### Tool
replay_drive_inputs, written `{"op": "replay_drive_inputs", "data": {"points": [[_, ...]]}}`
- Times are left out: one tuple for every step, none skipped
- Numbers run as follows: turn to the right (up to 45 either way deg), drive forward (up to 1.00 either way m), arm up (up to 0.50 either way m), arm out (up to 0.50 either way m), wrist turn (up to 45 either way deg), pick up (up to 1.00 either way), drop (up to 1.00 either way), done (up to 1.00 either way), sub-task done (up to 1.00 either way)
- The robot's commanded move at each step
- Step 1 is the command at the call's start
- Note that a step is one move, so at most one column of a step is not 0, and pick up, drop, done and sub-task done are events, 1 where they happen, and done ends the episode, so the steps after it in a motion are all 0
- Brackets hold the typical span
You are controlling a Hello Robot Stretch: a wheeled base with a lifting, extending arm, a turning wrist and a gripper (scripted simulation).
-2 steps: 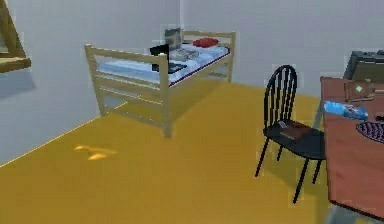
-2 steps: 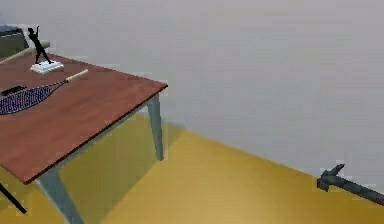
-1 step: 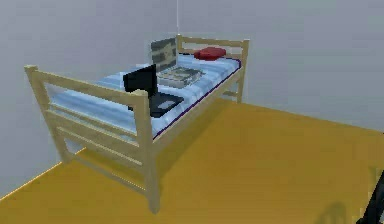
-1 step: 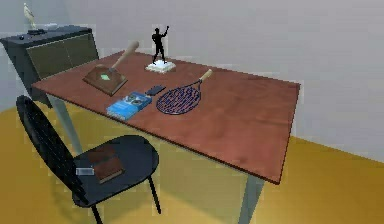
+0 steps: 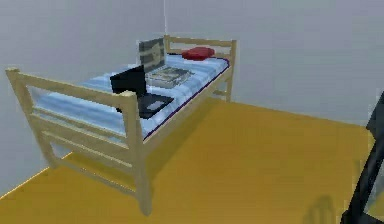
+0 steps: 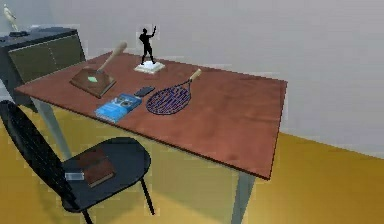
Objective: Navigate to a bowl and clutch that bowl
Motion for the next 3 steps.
{"op": "replay_drive_inputs", "data": {"points": [[0.0, 0.60, 0.00, 0.00, 0.0, 0.00, 0.00, 0.00, 0.00], [24.0, 0.00, 0.00, 0.00, 0.0, 0.00, 0.00, 0.00, 0.00], [0.0, 0.75, 0.00, 0.00, 0.0, 0.00, 0.00, 0.00, 0.00]]}}
